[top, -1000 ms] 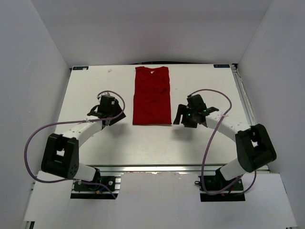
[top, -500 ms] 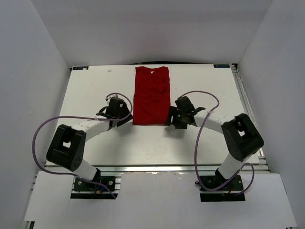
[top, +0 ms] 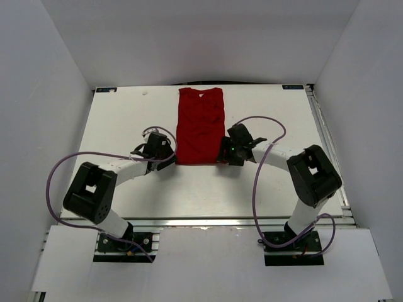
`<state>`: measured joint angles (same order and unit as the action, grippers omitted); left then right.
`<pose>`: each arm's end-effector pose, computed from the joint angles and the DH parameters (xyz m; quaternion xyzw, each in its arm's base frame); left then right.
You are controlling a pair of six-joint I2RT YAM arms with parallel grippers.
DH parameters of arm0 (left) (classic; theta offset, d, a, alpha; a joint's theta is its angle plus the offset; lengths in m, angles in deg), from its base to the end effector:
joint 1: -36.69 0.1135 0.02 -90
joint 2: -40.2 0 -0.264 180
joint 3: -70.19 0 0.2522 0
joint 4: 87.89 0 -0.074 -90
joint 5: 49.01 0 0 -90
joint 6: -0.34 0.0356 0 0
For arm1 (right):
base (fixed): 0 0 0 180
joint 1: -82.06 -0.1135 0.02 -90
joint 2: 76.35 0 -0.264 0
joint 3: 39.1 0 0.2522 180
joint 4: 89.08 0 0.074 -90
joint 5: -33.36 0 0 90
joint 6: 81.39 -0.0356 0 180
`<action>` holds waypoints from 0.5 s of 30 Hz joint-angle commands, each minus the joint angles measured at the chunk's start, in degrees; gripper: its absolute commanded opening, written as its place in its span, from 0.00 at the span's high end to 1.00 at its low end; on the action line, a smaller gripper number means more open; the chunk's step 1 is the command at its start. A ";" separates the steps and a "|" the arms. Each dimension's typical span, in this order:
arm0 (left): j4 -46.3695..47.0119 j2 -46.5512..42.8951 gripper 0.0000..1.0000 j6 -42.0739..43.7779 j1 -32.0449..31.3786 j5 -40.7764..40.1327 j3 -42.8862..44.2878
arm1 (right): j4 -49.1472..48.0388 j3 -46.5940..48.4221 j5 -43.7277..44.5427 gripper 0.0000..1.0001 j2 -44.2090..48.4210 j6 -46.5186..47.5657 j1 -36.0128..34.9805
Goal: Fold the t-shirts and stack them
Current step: Grab one side of the 2/3 rectangular tshirt with both arms
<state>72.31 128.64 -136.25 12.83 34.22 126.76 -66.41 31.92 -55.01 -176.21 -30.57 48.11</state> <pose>0.2713 -0.1154 0.1585 -0.2048 0.9206 -0.1435 0.2999 0.2945 0.1970 0.1662 0.0478 0.9428 0.1856 0.2727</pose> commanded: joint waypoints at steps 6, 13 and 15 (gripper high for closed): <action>2.53 2.17 0.40 -1.49 -1.54 -0.79 -0.09 | -1.96 1.63 1.89 0.32 -0.87 -1.08 -0.32; 3.49 3.40 0.48 -2.37 -2.42 -1.15 -0.18 | -2.23 1.63 1.80 0.37 -1.22 -0.90 -0.23; 3.58 3.23 0.52 -2.45 -2.51 -1.06 -0.27 | -2.05 1.63 2.06 0.40 -0.96 -0.81 -0.23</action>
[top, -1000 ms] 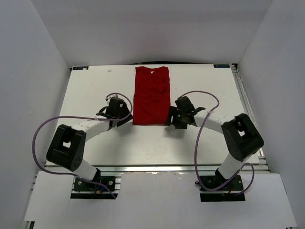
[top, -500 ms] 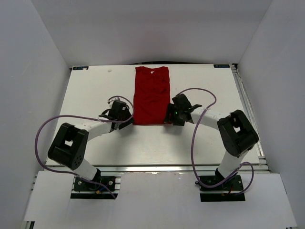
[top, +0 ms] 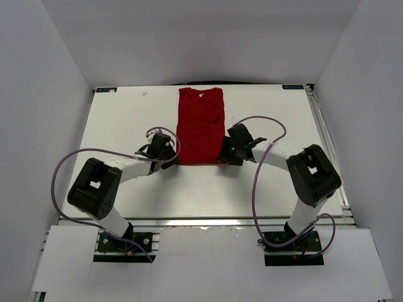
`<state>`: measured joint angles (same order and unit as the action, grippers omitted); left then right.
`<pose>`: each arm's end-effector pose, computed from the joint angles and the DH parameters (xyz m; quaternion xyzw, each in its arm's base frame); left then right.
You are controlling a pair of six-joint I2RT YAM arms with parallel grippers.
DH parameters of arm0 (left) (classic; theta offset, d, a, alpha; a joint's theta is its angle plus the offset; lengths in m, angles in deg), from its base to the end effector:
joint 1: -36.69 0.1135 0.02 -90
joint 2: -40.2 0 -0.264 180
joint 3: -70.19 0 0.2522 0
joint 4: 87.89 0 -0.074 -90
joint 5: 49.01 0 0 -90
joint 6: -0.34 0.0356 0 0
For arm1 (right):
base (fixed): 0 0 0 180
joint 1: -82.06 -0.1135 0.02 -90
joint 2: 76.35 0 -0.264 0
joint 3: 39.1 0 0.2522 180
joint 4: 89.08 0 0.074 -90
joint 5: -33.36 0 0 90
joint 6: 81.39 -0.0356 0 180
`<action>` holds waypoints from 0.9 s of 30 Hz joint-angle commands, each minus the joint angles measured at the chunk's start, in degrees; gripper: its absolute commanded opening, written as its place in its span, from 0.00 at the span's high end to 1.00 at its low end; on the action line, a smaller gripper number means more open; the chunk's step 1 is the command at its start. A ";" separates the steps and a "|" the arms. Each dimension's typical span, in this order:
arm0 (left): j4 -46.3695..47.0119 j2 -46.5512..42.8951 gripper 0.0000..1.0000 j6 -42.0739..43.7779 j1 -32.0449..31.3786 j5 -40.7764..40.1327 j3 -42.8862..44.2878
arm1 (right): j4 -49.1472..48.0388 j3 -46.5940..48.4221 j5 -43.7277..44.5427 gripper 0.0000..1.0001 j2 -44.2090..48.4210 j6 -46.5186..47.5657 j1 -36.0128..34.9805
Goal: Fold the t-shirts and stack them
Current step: Grab one side of the 2/3 rectangular tshirt with both arms
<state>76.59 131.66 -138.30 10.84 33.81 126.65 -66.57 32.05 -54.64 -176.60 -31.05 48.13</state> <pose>0.2745 -0.1280 0.1484 -0.2063 0.9167 -0.1571 0.3040 0.2956 0.1973 0.1647 0.0529 0.9428 0.1837 0.2731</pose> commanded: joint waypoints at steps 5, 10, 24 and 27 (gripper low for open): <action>-0.96 0.30 0.67 -0.58 -0.87 -0.64 -0.07 | -1.72 1.59 1.78 0.46 -0.47 -0.16 -0.17; -1.93 0.82 1.00 0.12 -1.05 -0.20 1.24 | -1.90 1.24 1.25 0.78 -0.48 -0.24 -0.17; -8.87 -2.60 1.00 4.61 -2.54 -2.04 3.88 | 0.21 -2.27 0.64 1.00 4.44 1.25 -0.43; -10.81 -6.28 1.00 4.79 -3.07 -2.31 1.87 | 1.79 -4.56 0.81 1.00 7.69 2.83 -1.13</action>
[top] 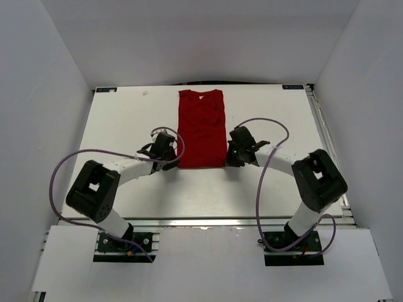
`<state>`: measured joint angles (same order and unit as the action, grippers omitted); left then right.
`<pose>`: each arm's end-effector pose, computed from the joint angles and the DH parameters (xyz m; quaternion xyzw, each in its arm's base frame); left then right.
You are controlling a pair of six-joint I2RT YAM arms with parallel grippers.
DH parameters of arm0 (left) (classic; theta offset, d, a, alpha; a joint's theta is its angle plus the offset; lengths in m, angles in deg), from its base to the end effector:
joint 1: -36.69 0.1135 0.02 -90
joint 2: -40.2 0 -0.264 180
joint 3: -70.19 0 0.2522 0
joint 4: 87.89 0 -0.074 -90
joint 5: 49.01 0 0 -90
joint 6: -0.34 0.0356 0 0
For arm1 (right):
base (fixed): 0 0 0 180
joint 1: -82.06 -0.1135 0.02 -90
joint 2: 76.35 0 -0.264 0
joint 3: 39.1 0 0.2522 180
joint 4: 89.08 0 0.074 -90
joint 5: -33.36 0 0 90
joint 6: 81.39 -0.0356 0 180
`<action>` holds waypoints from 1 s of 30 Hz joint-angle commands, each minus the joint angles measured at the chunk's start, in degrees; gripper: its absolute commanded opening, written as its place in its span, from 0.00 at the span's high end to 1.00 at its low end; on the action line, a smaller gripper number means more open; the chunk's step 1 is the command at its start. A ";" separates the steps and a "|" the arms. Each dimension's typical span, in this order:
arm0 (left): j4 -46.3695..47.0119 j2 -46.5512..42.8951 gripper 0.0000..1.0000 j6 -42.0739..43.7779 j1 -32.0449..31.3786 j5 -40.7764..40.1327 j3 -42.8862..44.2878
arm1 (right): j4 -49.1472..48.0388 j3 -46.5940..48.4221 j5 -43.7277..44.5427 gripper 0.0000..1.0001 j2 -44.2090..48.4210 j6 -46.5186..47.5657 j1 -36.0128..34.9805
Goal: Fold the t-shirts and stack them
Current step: Grab one side of the 2/3 rectangular tshirt with both arms, then fold the long partially folded tshirt into a neat square
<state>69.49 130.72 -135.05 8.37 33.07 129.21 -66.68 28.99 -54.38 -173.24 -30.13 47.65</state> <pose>0.2677 -0.1387 0.1572 -0.1619 0.9354 -0.1317 0.2853 0.2824 0.1917 0.1687 0.0422 0.9421 0.1829 0.2778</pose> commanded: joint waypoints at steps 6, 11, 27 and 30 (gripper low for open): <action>-7.04 -15.01 1.00 -0.49 -3.32 -2.97 -6.30 | 6.38 -7.38 0.55 1.00 12.41 3.23 -3.64; -10.73 -20.55 1.00 -4.70 -11.13 -5.87 -8.95 | 9.19 -12.04 0.81 1.00 19.87 2.01 -6.80; -22.94 -34.53 1.00 -27.12 -39.62 -26.88 -7.20 | 28.79 -14.95 3.80 1.00 42.91 -2.57 -13.49; -26.46 -35.15 1.00 -26.95 -39.89 -28.55 -4.30 | 31.69 -12.32 3.63 1.00 44.67 -2.13 -13.49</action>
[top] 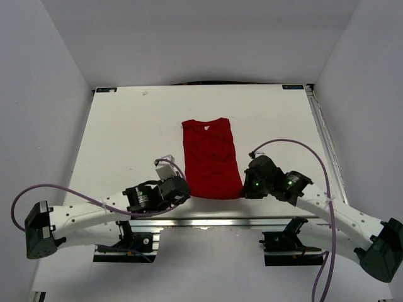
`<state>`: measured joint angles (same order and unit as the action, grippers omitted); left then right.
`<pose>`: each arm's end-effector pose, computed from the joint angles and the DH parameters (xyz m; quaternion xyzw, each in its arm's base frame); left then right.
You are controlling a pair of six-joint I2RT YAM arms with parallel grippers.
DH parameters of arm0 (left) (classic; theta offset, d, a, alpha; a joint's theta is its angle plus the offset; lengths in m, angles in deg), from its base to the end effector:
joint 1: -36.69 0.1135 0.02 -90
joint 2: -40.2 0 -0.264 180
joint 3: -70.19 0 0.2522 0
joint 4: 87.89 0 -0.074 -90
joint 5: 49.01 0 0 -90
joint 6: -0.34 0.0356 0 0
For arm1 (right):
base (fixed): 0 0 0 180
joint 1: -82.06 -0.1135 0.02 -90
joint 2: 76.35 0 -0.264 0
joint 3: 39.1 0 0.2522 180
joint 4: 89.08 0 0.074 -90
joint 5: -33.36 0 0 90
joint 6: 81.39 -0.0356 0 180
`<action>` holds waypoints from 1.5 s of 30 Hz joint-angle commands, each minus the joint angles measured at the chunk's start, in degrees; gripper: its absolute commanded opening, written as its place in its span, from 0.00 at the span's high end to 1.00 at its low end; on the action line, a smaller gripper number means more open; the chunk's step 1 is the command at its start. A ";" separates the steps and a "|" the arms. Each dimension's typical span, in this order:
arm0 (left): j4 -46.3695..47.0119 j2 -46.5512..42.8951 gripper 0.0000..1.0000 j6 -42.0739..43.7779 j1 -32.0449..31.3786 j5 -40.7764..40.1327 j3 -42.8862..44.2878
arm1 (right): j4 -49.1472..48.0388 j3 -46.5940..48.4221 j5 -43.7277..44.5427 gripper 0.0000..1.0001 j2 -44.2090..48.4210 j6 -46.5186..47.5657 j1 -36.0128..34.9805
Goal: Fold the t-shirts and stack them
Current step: Fold the long partially folded tshirt into a neat square
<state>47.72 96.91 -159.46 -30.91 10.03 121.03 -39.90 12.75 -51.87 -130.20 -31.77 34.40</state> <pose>0.0904 -0.1713 0.2280 -0.1081 0.9044 -0.2140 0.3529 0.1268 0.1347 0.2326 -0.0460 0.9413 0.2025 0.2660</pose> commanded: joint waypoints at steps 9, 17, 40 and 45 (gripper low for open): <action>-14.09 -2.39 1.00 -0.78 -0.61 -13.06 14.93 | 11.77 16.82 3.49 1.00 0.42 2.58 -0.33; -20.95 4.55 1.00 3.61 -0.18 -18.96 26.63 | 11.78 26.24 5.33 1.00 -6.52 7.06 -0.24; -2.50 21.42 1.00 29.19 29.27 3.44 31.03 | 0.36 33.45 5.51 1.00 -24.11 15.24 8.98; -0.57 26.17 1.00 32.27 31.90 6.26 34.54 | -1.13 34.42 4.19 1.00 -25.96 16.47 13.03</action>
<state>44.57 123.09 -130.76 -0.94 14.95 151.94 -38.87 44.40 -48.09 -156.30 -17.65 45.40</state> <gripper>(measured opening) 0.009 0.023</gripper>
